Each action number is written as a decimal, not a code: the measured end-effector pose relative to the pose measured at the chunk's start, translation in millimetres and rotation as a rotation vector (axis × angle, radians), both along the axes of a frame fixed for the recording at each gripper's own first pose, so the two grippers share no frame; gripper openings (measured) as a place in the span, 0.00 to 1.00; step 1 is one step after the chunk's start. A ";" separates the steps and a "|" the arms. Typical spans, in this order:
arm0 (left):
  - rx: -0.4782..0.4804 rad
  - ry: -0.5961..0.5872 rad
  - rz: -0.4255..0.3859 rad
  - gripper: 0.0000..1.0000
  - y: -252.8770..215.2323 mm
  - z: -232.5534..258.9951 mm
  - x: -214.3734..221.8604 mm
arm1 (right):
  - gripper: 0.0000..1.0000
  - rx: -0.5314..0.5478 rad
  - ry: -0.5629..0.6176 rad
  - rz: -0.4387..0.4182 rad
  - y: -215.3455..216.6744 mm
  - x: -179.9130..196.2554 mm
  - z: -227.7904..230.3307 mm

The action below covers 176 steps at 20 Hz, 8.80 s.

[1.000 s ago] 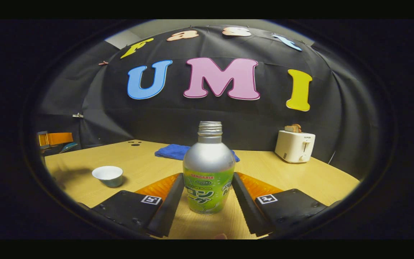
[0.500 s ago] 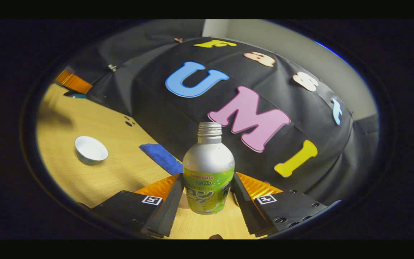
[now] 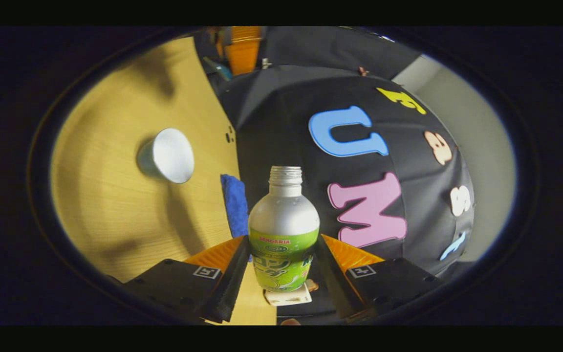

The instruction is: Open the teacup lid with one hand, grasp the water bottle and pour water into the teacup with the other hand; after pouring, place the water bottle on the coaster and then close the teacup lid.

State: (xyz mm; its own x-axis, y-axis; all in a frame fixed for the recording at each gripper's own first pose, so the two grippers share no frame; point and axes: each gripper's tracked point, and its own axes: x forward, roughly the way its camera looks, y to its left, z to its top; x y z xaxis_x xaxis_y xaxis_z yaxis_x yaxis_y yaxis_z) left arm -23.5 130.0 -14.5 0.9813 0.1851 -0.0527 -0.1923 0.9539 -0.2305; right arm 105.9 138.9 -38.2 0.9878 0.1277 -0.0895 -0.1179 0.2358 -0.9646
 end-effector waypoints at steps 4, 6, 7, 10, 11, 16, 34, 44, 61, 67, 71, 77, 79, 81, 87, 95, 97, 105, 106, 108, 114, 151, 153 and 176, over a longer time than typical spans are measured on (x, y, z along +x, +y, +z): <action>0.005 -0.003 0.002 0.30 2.1 1.4 -1.0 | 0.79 -0.114 0.057 0.015 2.1 6.1 -16.0; 0.001 -0.001 0.000 0.30 2.2 1.0 -0.9 | 0.79 -0.170 0.061 0.023 4.2 6.8 -19.8; -0.001 0.000 0.000 0.30 2.3 0.0 -0.8 | 0.79 -0.193 0.059 0.027 3.7 7.8 -18.8; -0.006 0.005 -0.002 0.30 2.2 -1.3 -0.1 | 0.79 -0.272 0.049 0.044 7.7 8.4 -19.2; -0.007 0.005 -0.003 0.30 1.9 -1.9 -0.6 | 0.79 -0.298 0.043 0.052 8.0 8.3 -19.8; -0.007 0.005 -0.006 0.30 1.2 -1.3 -0.1 | 0.79 -0.371 0.032 0.078 15.7 9.7 -18.7; -0.018 0.014 -0.001 0.30 5.2 -3.8 -1.5 | 0.79 -0.551 -0.004 0.128 25.1 13.5 -12.2; -0.024 0.014 -0.002 0.30 6.4 -4.0 -1.4 | 0.79 -0.658 -0.039 0.159 28.5 11.6 -9.4; -0.032 0.015 0.005 0.30 10.0 -4.6 -3.6 | 0.78 -0.847 -0.233 0.233 41.7 8.2 14.6; -0.036 0.014 0.002 0.30 10.4 -4.2 -4.4 | 0.79 -0.886 -0.297 0.262 50.3 0.2 19.6; -0.036 0.007 0.009 0.30 12.0 -2.1 -4.9 | 0.78 -0.763 -0.249 0.243 50.5 2.8 20.5; -0.038 0.000 0.027 0.30 17.8 0.0 -7.2 | 0.78 -0.225 0.037 0.182 41.3 -5.5 -17.3; -0.040 0.000 0.031 0.30 18.5 -0.3 -7.8 | 0.79 -0.078 0.112 0.173 43.6 -10.5 -28.3; -0.039 0.004 0.032 0.30 18.6 -2.3 -7.5 | 0.79 0.074 0.205 0.150 45.6 -15.2 -38.9; -0.036 0.007 0.026 0.30 14.7 -1.9 -5.9 | 0.80 0.773 0.424 0.016 33.2 -12.7 -41.7; -0.025 0.017 0.012 0.30 6.1 -4.3 -2.2 | 0.79 1.372 0.387 -0.058 20.6 -14.2 -22.8; -0.025 0.020 0.006 0.30 2.5 -5.5 -1.0 | 0.79 1.399 0.366 -0.074 22.1 -13.7 -22.2; 0.000 0.034 -0.017 0.30 -12.4 -8.5 3.9 | 0.79 1.455 0.369 -0.165 21.6 -11.0 -37.9; 0.003 0.037 -0.018 0.30 -12.3 -8.3 4.0 | 0.79 1.461 0.368 -0.171 19.8 -10.7 -40.2; 0.006 0.038 -0.018 0.30 -12.5 -9.4 4.6 | 0.79 1.471 0.373 -0.174 18.7 -9.4 -43.9; 0.003 0.041 -0.016 0.30 -10.9 -10.7 5.1 | 0.79 1.433 0.370 -0.174 18.9 -10.2 -49.7; 0.069 0.092 -0.172 0.30 -106.4 -31.7 52.0 | 0.99 1.448 0.135 -0.241 -59.4 -64.6 -46.2; 0.097 0.108 -0.183 0.30 -116.1 -37.9 63.0 | 0.99 1.449 0.130 -0.244 -60.7 -65.9 -44.4; 0.266 0.272 -0.171 0.35 -129.1 -83.3 96.4 | 0.98 1.449 0.131 -0.242 -60.6 -64.8 -45.2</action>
State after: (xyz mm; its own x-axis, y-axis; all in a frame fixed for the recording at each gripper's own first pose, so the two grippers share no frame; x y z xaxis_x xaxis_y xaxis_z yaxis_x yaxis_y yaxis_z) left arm 72.9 0.9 -97.8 0.9560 0.0625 -0.2866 -0.0456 0.9968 0.0654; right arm 41.1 78.3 -83.4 0.9928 0.0187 -0.1187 -0.0020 0.9902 0.1395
